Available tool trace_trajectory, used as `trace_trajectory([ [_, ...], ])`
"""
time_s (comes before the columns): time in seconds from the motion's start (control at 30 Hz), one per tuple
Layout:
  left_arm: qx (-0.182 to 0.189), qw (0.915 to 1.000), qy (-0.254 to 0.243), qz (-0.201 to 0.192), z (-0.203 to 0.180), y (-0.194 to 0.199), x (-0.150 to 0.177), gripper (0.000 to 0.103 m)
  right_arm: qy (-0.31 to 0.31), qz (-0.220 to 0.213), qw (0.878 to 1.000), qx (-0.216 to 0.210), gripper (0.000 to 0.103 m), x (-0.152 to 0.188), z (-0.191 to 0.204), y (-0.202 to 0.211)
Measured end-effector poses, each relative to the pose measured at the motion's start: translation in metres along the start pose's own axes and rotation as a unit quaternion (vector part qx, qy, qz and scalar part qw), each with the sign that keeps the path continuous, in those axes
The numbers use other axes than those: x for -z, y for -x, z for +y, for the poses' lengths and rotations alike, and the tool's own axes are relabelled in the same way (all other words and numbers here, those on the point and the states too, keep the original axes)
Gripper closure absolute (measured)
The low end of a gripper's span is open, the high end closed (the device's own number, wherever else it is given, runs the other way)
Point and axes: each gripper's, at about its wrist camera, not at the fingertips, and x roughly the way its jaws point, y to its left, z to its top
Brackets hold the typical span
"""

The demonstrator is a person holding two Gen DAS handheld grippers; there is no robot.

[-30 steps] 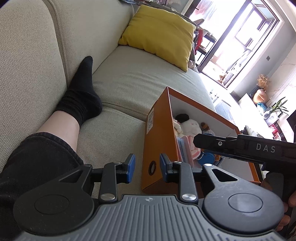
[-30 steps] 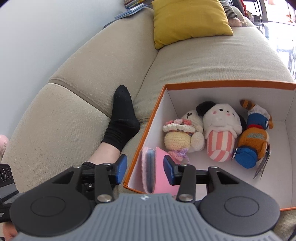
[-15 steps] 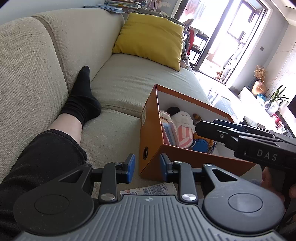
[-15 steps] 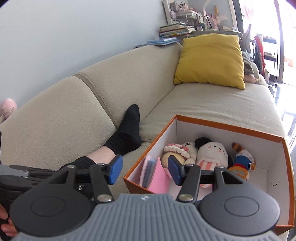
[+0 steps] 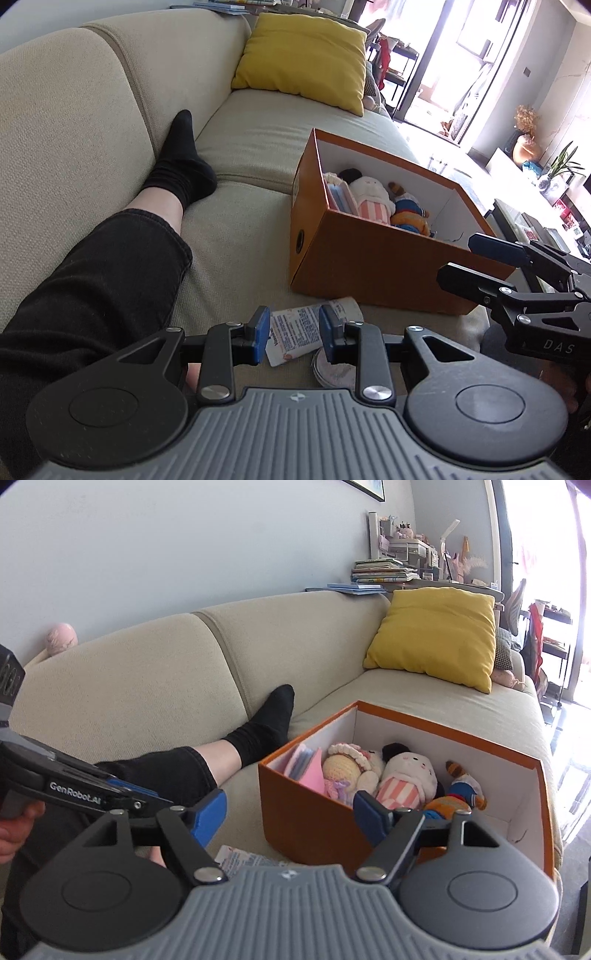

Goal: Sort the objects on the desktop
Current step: 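Open the right gripper and withdraw both grippers toward the loose items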

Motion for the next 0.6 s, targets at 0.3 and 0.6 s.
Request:
trace_trajectory([
  [0.3, 0.0, 0.9963, -0.025, 0.082, -0.003, -0.002, 0.039, 0.071, -0.003, 0.114, 0.994, -0.006, 0.038, 0.047, 0.009, -0.008],
  [0.6, 0.043, 0.981, -0.089, 0.167, -0.037, -0.006, 0.079, 0.071, -0.063, 0.282, 0.955, -0.071, 0.048, 0.1, 0.012, -0.024],
])
